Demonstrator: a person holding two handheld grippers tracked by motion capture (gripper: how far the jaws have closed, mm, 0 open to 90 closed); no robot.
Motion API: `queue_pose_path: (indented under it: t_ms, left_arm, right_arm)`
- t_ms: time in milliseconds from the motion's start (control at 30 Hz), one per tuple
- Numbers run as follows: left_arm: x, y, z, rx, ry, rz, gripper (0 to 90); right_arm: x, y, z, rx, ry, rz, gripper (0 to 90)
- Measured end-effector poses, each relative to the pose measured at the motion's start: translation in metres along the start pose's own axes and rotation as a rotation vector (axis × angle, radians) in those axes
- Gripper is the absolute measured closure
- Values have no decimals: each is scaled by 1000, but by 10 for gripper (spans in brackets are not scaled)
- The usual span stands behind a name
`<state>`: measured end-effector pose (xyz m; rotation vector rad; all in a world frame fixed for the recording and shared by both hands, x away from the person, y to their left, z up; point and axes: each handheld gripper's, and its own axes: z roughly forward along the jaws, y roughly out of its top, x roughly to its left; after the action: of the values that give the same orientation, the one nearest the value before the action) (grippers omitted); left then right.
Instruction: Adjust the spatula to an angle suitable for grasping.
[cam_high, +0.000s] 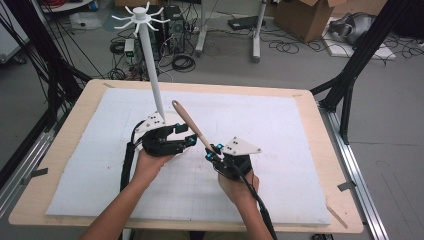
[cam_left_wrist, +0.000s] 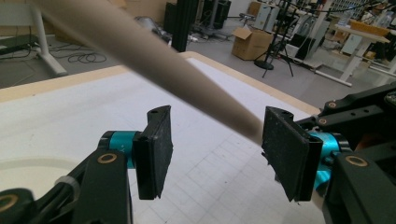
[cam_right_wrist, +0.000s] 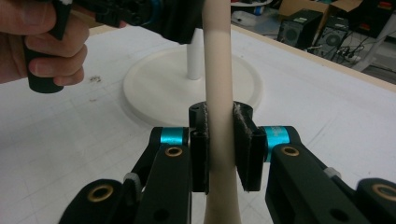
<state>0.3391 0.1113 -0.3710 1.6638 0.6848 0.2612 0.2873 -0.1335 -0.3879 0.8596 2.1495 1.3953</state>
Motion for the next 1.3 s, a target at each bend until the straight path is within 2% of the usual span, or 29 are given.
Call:
queue_pose_path:
  t_ms: [133,300,400,567,733,833,967,1033,1100,1167,1300]
  left_arm:
    - [-3,5,3,1,1,-16,438]
    - [-7,12,6,4,-8,-3,525]
    - [-10,17,5,-2,-16,-8,572]
    - [-15,28,2,-33,-55,-6,655]
    - [-21,39,-2,-63,-116,-22,735]
    - [-24,46,-4,-64,-129,7,750]
    - [-25,52,-7,-58,-152,51,753]
    - [-25,54,-9,-58,-165,67,754]
    - [-24,55,-11,-51,-174,88,755]
    - [-22,56,-13,-46,-183,105,756]
    - [-18,57,-18,-36,-203,122,756]
  right_arm:
    - [6,0,3,9,-9,-28,783]
    - [9,3,4,20,-21,-57,783]
    - [10,6,4,21,-34,-65,783]
    - [11,15,2,0,-49,-79,783]
    - [11,24,2,-23,-42,-83,783]
    - [11,28,1,-40,-35,-83,783]
    - [11,32,1,-54,-13,-87,777]
    - [9,34,0,-63,14,-97,762]
    - [7,35,0,-74,34,-124,663]
    - [2,35,-2,-83,64,-130,601]
    - [-7,36,-4,-103,154,-156,522]
